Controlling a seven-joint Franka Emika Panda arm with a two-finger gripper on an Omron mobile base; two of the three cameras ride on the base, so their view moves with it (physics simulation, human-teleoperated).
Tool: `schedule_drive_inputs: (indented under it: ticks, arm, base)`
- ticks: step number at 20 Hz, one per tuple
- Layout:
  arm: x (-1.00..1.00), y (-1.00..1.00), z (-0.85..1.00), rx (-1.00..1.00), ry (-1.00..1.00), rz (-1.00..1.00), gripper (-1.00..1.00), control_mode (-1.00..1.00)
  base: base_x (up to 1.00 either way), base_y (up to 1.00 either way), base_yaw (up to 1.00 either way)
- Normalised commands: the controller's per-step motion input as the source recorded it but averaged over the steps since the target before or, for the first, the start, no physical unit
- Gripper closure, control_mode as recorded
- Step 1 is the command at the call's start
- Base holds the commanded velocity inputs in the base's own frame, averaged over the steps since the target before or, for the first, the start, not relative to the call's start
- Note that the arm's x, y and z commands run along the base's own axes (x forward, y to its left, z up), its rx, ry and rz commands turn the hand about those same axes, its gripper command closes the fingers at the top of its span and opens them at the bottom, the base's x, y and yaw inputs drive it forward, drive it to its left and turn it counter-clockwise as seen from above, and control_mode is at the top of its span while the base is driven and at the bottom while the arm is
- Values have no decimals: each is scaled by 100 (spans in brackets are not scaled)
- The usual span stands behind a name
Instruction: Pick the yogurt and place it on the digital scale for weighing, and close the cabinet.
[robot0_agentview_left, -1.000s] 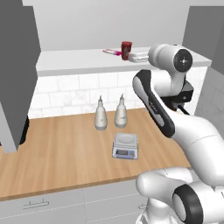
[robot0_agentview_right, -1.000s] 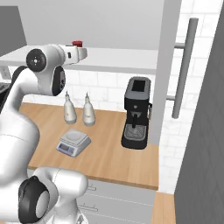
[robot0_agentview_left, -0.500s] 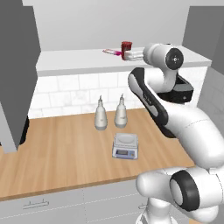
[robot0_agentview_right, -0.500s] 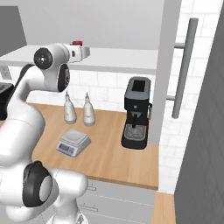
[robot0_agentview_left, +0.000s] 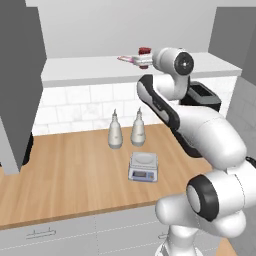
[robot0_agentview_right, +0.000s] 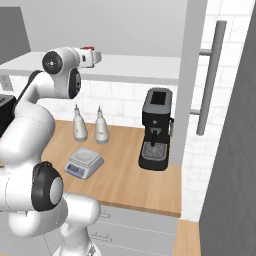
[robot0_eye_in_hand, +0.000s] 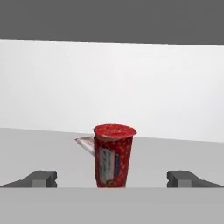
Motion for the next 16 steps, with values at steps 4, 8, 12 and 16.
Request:
schedule_drive_inputs:
  ticks: [4,8,12,16]
  arm:
    - [39,4,-11,4,1,0,-100,-100]
    - [41,5,-8,1,0,0,-100,-100]
    - [18,0,0,0,0,0,-100,-100]
    - [34,2,-9,0,1,0,-100,-100]
  base:
    - [0,0,0]
    - [0,0,0]
    - [0,0,0]
    - [0,0,0]
